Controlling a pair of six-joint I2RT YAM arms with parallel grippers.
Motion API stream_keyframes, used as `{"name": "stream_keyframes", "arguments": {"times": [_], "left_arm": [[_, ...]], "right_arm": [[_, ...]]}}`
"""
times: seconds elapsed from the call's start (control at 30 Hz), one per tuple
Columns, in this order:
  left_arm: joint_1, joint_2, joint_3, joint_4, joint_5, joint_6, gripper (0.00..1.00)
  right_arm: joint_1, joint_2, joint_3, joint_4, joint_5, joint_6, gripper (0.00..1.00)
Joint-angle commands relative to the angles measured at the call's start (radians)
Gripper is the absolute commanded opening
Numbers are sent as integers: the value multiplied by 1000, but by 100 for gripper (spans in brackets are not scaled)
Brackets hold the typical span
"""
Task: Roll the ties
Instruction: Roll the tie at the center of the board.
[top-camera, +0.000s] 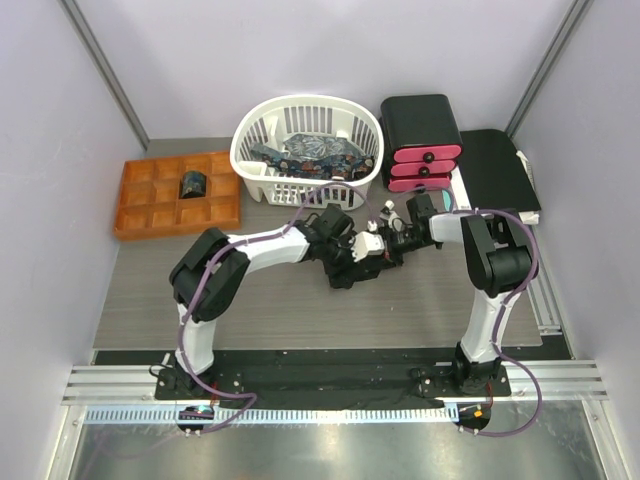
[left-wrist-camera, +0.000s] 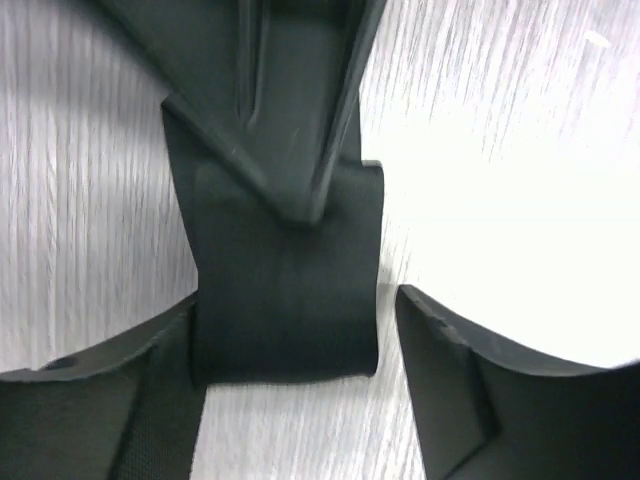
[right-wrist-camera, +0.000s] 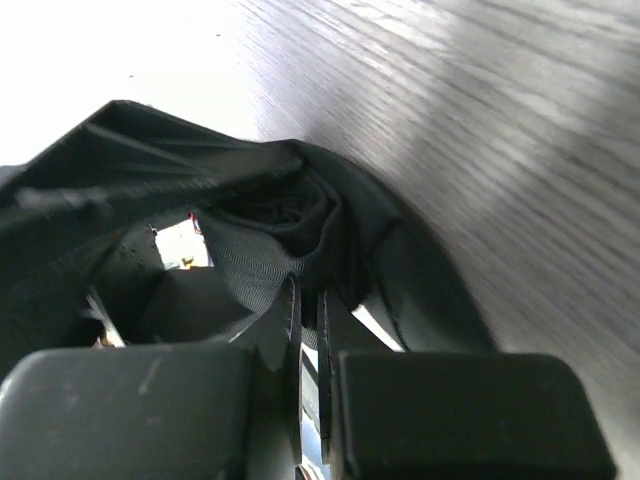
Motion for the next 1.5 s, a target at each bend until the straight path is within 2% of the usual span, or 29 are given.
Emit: {"name": "stream_keyframes", "arguments": {"times": [0.0, 0.07, 0.17, 0.47, 0.53, 0.67, 0.83, 0.87, 0.93, 0.97, 1.07, 1.13, 1.23, 1.47], "left_arm": [[74, -100, -114, 112, 161, -70, 74], [88, -125, -156, 248, 228, -96, 77], [91, -136, -196, 345, 276, -115, 80], [88, -73, -199, 491, 323, -110, 80], [77, -49, -190, 473, 324, -60, 77], [71, -25, -162, 389, 324, -6, 66], [68, -38, -170, 268, 284, 46, 60], [63, -45, -177, 261, 271, 48, 52], [50, -51, -177, 245, 224, 52, 42], [42, -50, -168, 211, 192, 54, 34], [19, -32, -118, 90, 106, 65, 25], [10, -18, -96, 30, 77, 71, 24], [-7, 11, -50, -65, 23, 81, 22], [-24, 108, 54, -202, -48, 37, 25]], "right_arm": [[-1, 74, -13, -9, 164, -75, 1], [-1, 91, -9, -9, 164, -78, 1], [-1, 105, 2, -11, 166, -76, 1], [-1, 136, 24, -28, 184, -75, 1], [-1, 143, 30, -26, 180, -69, 1], [-1, 147, 36, -29, 181, -66, 1], [-3, 148, 42, -32, 190, -70, 1], [-1, 148, 42, -35, 189, -70, 1], [0, 145, 45, -38, 178, -75, 1], [-1, 136, 48, -52, 167, -79, 7], [-3, 81, 63, -89, 149, -89, 23], [-8, 47, 71, -106, 149, -93, 33], [-12, -11, 91, -152, 137, -109, 42], [-5, -21, 82, -163, 71, -70, 47]]}}
